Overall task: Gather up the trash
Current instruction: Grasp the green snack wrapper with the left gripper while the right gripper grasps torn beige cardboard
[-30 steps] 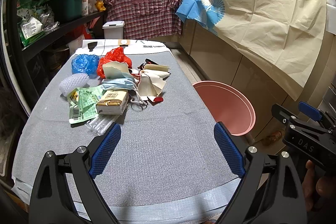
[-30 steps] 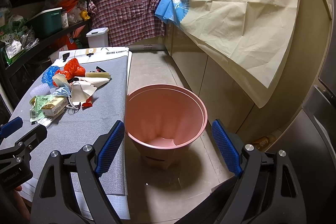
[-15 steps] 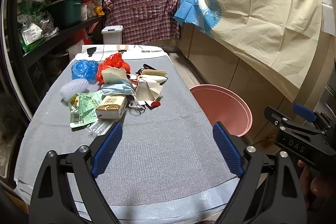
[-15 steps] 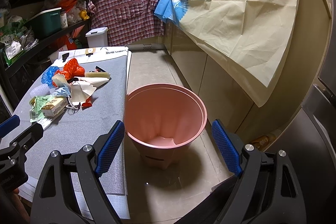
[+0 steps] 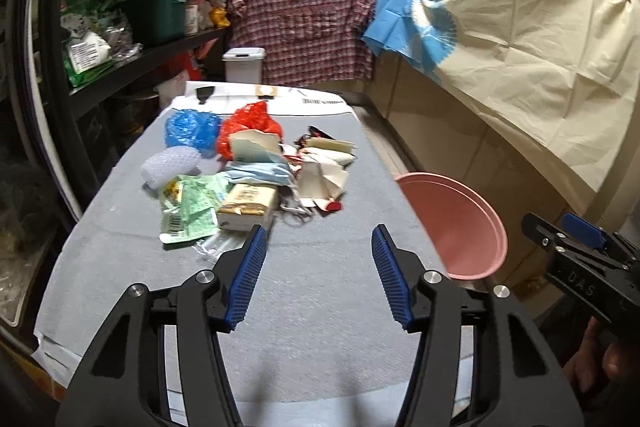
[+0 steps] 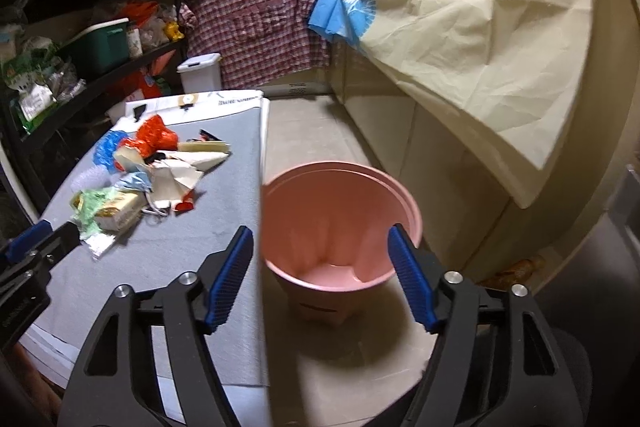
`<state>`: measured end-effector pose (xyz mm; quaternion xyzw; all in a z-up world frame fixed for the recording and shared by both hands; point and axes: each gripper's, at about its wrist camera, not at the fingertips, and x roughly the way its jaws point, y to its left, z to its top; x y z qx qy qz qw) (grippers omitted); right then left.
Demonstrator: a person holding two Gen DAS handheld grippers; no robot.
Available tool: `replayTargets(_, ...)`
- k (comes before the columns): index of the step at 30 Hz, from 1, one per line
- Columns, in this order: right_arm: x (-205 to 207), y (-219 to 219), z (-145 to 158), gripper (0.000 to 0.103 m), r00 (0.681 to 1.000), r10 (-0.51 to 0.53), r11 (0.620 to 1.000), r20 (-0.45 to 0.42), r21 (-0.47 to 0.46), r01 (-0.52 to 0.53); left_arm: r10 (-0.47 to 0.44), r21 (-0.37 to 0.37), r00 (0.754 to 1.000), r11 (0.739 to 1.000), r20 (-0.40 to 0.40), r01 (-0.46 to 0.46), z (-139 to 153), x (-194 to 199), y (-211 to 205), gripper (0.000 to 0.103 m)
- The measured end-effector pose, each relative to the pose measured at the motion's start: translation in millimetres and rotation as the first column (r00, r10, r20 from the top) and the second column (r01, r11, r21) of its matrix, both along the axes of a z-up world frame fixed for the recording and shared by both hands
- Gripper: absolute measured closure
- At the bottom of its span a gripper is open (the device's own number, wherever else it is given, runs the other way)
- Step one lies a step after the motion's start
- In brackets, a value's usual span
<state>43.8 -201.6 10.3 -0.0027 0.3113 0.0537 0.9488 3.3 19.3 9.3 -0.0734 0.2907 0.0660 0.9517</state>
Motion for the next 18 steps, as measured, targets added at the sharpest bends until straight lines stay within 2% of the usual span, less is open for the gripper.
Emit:
replayTargets(4,14.1,14.0,-5.3,0.048,0.998,0.063,0.997,-0.028,0.054,-0.062,0.050,0.005,0.999,0.999,-0.016,-0.050,-5.9,7.0,15.6,0.052)
replayTargets(6,20.6,23.7,-6.6,0.059,0.995,0.094,0.993,-0.040,0.075,-0.091,0.091,0.007,0.996,0.996,-0.016,-0.091,-7.5,8.6,27.0,0.056)
replayTargets(9,33.7,40.5,-6.8,0.066,0.989,0.139,0.985,-0.051,0.106,-0.133,0.143,-0.005,0.990,0.990,-0.015,-0.143,-8.3,9.9,43.7,0.061)
replayTargets(14,61.3,79.8,-11.2,0.066,0.971,0.229,0.965,-0.063,0.143,-0.218,0.207,0.013,0.978,0.978,-0.015,-0.207,-12.7,17.6,63.7,0.061)
replayTargets(18,86.1,109.9,-22.5,0.066,0.960,0.264,0.956,-0.092,0.161,-0.247,0.254,0.022,0.967,0.967,-0.025,-0.253,-19.2,23.7,78.4,0.062)
